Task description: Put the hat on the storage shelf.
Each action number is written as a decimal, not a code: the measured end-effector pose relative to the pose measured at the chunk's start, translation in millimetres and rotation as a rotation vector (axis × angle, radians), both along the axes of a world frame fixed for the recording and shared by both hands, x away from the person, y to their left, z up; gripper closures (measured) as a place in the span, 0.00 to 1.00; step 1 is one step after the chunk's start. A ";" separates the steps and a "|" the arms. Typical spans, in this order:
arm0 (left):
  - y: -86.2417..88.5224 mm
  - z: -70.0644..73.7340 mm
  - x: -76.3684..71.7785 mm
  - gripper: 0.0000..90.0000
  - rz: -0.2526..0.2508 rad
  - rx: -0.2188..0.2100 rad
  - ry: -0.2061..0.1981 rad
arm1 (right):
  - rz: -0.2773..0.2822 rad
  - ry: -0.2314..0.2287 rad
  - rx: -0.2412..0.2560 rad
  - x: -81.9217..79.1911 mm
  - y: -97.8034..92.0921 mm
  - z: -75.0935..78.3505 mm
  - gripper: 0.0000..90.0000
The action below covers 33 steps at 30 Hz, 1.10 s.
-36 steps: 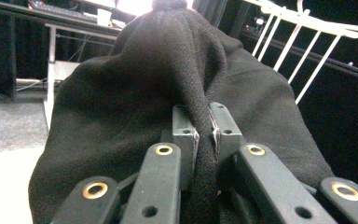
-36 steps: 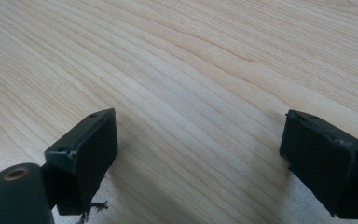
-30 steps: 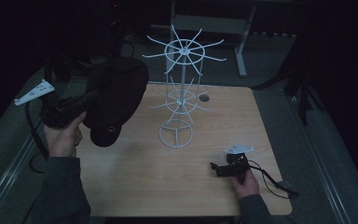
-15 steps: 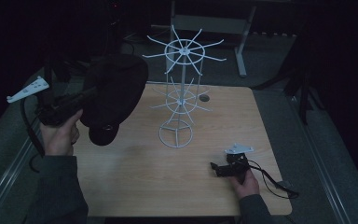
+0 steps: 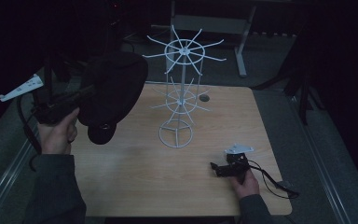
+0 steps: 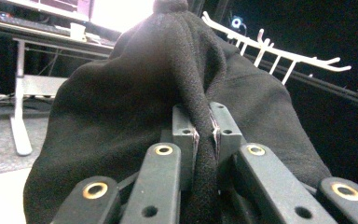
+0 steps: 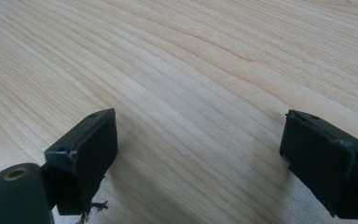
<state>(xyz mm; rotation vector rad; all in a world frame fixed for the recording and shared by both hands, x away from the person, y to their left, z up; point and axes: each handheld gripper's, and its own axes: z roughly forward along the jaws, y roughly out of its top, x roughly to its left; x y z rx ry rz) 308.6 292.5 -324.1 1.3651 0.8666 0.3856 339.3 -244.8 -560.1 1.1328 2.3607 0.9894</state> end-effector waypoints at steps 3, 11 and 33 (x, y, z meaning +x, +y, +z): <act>2.1 0.2 0.2 0.94 -0.009 -0.013 -0.003 | 0.000 0.000 0.000 0.0 0.0 0.0 0.12; 5.3 3.1 -0.1 0.94 -0.016 -0.024 -0.012 | 0.000 0.000 0.000 0.0 0.0 0.0 0.12; 10.4 8.7 0.0 0.94 -0.025 -0.040 -0.032 | 0.000 0.000 0.000 0.0 0.0 0.0 0.12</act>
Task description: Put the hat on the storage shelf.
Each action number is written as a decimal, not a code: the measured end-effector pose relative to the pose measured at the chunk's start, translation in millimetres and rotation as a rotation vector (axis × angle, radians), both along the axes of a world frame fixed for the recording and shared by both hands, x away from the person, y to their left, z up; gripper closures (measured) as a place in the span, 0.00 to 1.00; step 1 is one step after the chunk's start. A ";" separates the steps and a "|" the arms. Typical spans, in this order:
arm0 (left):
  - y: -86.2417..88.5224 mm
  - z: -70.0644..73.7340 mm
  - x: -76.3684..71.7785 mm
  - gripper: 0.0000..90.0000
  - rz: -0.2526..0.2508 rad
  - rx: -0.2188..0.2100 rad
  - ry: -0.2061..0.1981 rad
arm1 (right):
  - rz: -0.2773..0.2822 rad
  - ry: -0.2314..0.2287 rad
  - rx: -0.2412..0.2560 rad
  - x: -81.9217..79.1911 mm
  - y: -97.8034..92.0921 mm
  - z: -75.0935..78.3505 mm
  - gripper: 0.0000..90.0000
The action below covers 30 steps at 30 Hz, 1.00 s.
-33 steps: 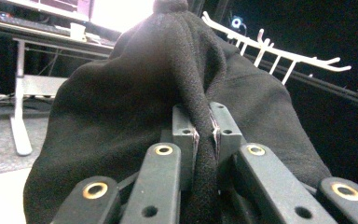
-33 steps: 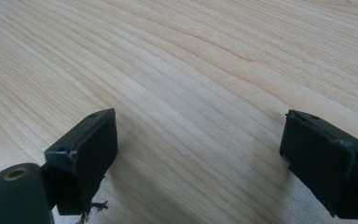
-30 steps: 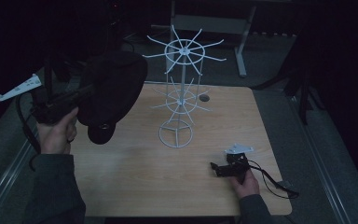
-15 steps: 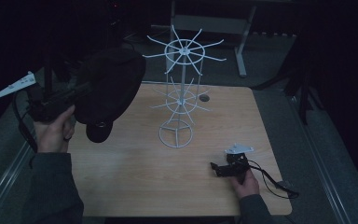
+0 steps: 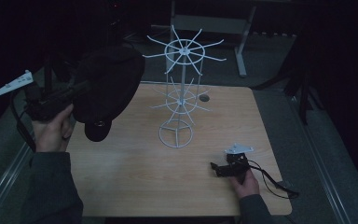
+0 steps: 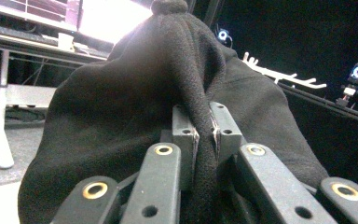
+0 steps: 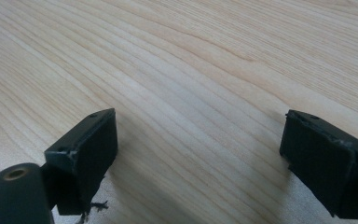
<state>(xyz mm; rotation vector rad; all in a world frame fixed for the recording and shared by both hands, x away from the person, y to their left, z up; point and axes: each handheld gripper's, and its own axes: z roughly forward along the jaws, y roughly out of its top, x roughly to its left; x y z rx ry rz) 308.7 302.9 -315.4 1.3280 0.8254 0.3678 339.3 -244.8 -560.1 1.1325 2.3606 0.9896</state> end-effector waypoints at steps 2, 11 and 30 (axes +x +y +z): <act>0.8 0.8 -0.4 0.94 0.003 0.004 -0.003 | 0.000 0.000 0.000 0.0 0.0 0.0 0.12; 2.5 4.0 -1.6 0.94 0.015 -0.010 -0.013 | 0.000 0.000 0.000 0.0 0.0 0.0 0.12; 0.8 11.1 -2.7 0.94 0.009 -0.030 -0.037 | 0.000 0.000 0.000 0.0 0.0 0.0 0.12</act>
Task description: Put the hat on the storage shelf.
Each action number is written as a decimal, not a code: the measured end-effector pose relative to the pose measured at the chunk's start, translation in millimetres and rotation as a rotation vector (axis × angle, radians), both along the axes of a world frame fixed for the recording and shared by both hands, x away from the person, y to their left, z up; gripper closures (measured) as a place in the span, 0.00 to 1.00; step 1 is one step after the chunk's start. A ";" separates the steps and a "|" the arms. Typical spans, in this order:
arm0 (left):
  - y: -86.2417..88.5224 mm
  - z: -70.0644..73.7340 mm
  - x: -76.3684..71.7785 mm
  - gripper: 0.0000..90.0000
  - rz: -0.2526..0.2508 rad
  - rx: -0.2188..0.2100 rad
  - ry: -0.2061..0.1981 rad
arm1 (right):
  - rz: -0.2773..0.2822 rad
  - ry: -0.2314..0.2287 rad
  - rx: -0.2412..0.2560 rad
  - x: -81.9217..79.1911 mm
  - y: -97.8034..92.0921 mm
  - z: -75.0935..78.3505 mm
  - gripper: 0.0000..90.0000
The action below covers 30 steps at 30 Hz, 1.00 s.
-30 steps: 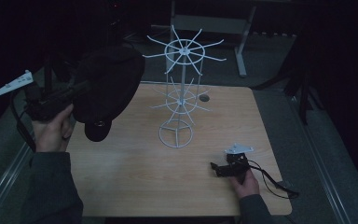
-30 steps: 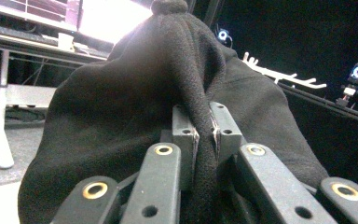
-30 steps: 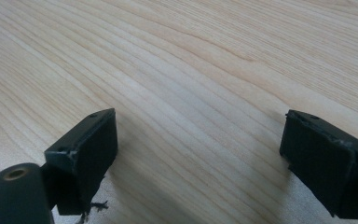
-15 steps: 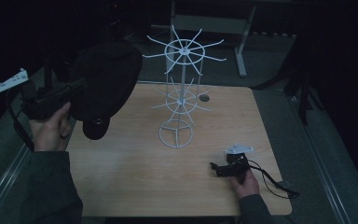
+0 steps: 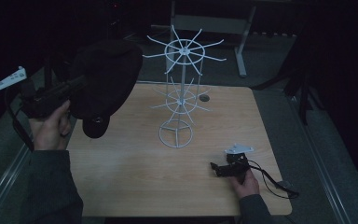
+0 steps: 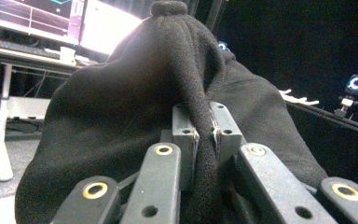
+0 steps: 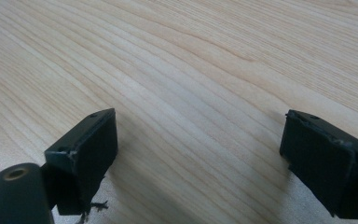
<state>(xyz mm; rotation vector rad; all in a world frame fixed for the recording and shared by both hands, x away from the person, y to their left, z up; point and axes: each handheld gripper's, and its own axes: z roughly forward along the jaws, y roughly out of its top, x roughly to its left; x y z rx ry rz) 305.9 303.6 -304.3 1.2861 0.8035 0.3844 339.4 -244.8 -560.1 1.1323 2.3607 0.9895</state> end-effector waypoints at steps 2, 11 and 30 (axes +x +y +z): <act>0.0 0.7 -0.1 0.94 -0.001 -0.001 -0.004 | 0.000 0.000 0.000 0.0 0.0 0.0 0.12; 0.7 2.5 -1.0 0.94 0.003 -0.018 -0.016 | 0.000 0.000 0.000 0.0 0.0 0.0 0.12; 0.2 7.9 -1.9 0.94 -0.013 -0.054 -0.045 | 0.000 0.001 0.001 -0.1 0.1 0.0 0.12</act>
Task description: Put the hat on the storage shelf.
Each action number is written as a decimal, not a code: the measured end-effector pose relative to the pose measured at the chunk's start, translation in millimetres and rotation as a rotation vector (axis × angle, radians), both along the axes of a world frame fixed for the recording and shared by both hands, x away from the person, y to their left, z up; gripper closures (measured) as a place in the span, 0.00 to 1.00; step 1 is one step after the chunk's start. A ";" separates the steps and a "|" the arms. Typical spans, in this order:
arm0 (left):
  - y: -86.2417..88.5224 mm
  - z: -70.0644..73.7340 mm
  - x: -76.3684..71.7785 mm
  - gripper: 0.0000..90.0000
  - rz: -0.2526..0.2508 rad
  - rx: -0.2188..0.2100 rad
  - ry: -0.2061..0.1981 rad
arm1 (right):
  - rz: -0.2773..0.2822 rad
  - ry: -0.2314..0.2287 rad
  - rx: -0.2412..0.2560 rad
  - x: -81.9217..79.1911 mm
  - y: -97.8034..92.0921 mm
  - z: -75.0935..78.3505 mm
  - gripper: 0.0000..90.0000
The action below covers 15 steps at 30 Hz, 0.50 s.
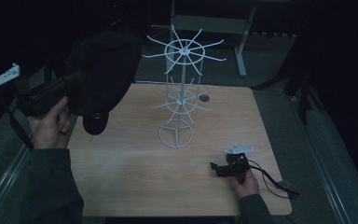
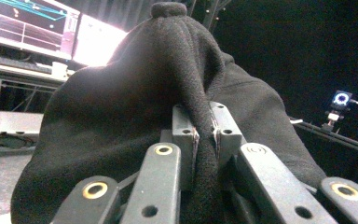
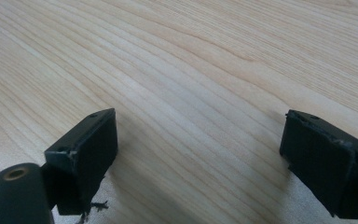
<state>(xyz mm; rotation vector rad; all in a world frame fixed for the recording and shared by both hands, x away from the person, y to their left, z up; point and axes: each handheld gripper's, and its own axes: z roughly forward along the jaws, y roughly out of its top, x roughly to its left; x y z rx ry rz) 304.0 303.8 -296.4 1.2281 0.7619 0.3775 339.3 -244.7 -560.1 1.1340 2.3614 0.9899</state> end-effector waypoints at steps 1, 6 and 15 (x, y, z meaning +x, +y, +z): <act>-0.4 0.3 0.0 0.94 -0.001 -0.001 -0.002 | 0.000 0.000 0.000 0.0 0.0 0.0 0.12; -2.0 0.5 0.5 0.94 -0.014 -0.018 -0.012 | 0.000 0.001 0.000 0.1 0.0 0.1 0.12; -6.2 1.6 2.2 0.93 -0.025 -0.021 -0.023 | 0.000 0.001 0.000 0.2 0.0 0.1 0.12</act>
